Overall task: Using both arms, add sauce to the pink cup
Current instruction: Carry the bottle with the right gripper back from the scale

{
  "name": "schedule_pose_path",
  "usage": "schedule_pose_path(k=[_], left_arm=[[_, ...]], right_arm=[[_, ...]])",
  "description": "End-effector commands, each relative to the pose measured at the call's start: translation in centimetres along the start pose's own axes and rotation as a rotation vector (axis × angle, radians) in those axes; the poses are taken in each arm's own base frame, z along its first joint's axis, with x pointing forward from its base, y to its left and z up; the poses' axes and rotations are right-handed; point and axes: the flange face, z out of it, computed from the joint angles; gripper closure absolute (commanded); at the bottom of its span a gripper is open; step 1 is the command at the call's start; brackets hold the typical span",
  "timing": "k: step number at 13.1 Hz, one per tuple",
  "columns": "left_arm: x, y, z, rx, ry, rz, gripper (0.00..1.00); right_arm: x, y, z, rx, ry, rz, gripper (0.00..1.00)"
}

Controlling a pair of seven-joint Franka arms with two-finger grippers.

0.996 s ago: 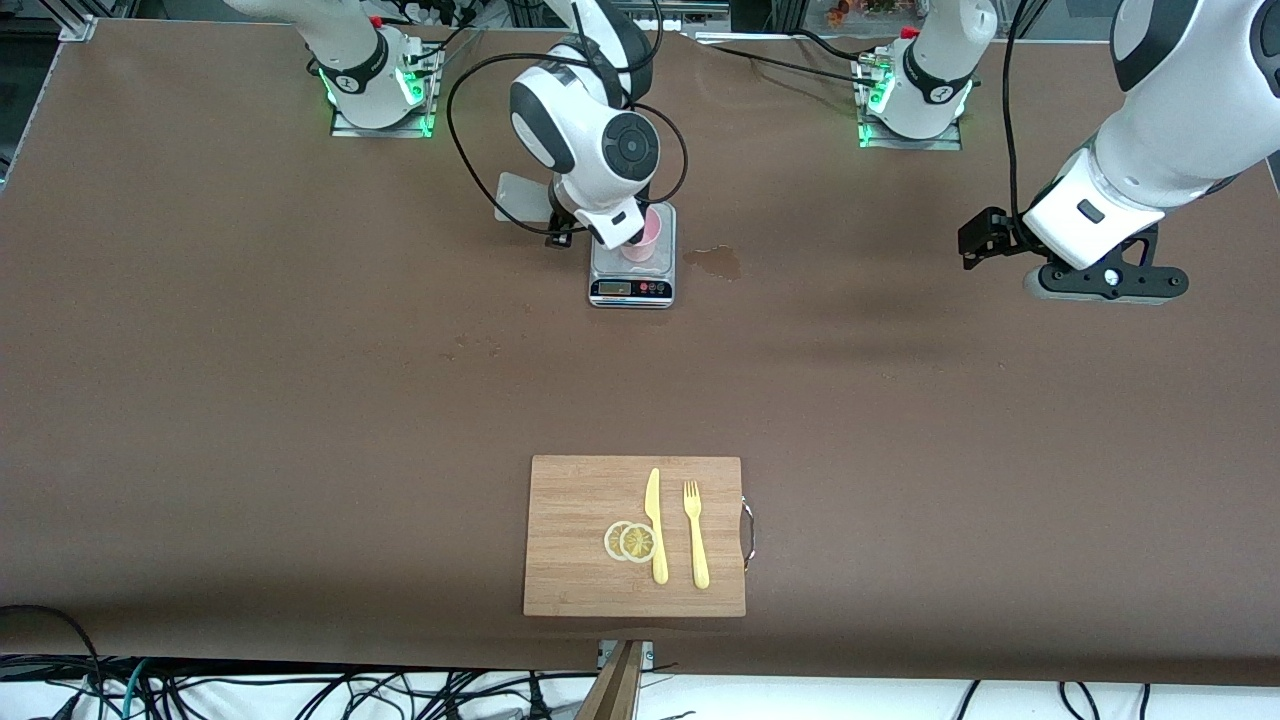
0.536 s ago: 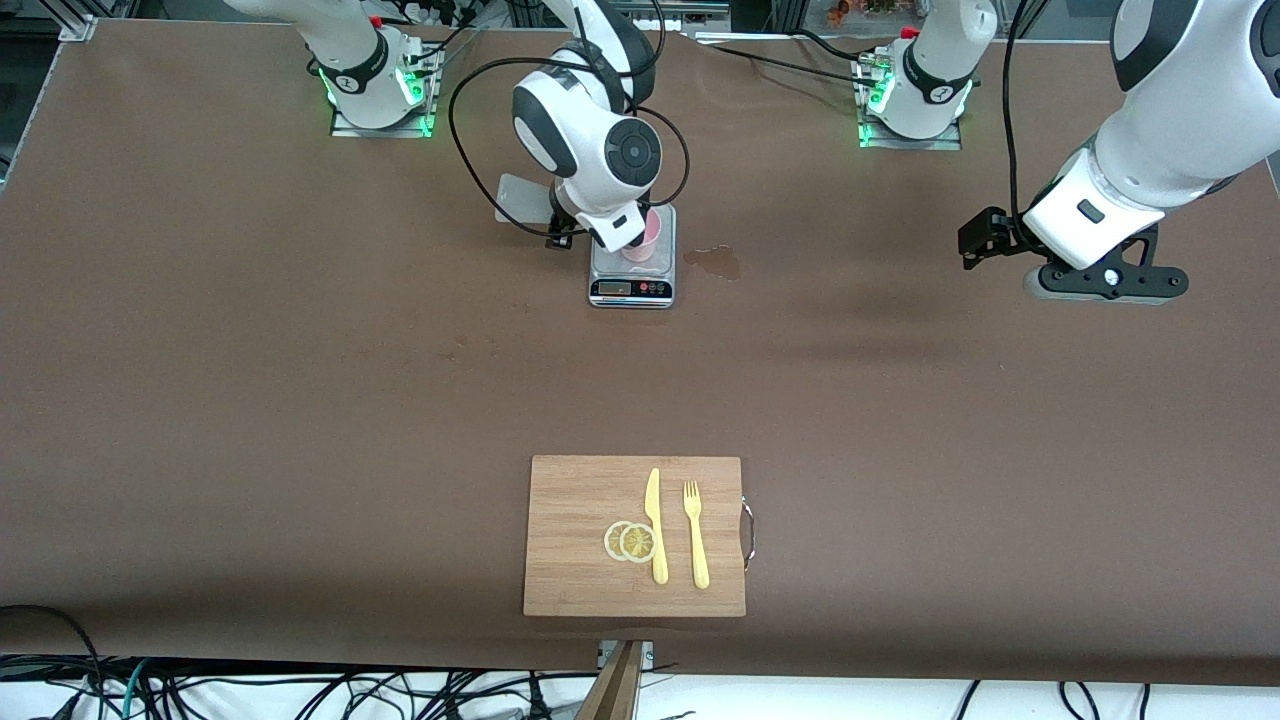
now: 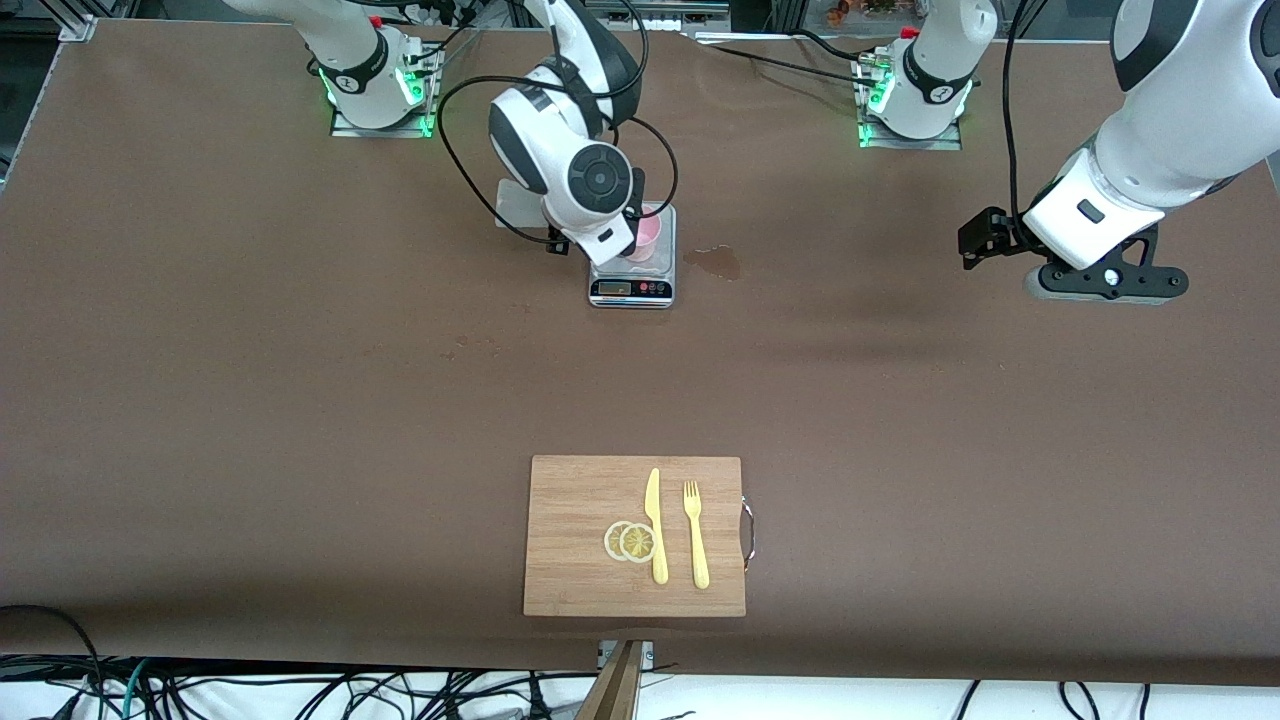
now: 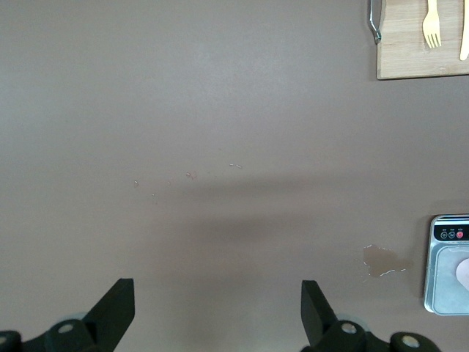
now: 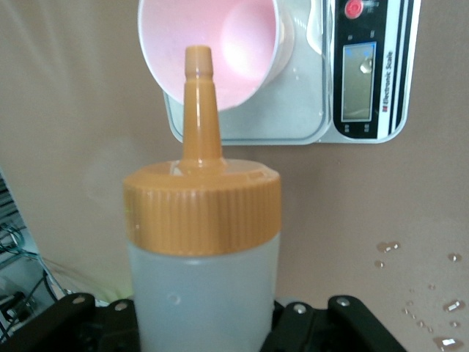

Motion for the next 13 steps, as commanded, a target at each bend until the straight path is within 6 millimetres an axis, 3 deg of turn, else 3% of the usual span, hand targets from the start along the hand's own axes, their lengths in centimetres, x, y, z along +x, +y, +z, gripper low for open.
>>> schedule_pose_path(k=[1,3,7,10,13], left_arm=[[-0.6,0.0,-0.4,-0.016,-0.005,0.011,0.0],[-0.6,0.0,-0.4,-0.016,-0.005,0.011,0.0],[-0.6,0.0,-0.4,-0.016,-0.005,0.011,0.0],[-0.6,0.0,-0.4,-0.016,-0.005,0.011,0.0],[-0.6,0.0,-0.4,-0.016,-0.005,0.011,0.0]], right_arm=[[-2.5,1.0,-2.5,0.052,0.116,-0.038,0.87],[-5.1,2.8,-4.2,0.073,0.199,-0.061,0.87],[-14.9,9.0,-7.0,0.102,0.415,-0.1,0.87],[-22.5,13.5,-7.2,0.098,0.618,-0.178,0.87],[-29.2,16.6,-5.2,0.105,0.792,-0.273,0.87]])
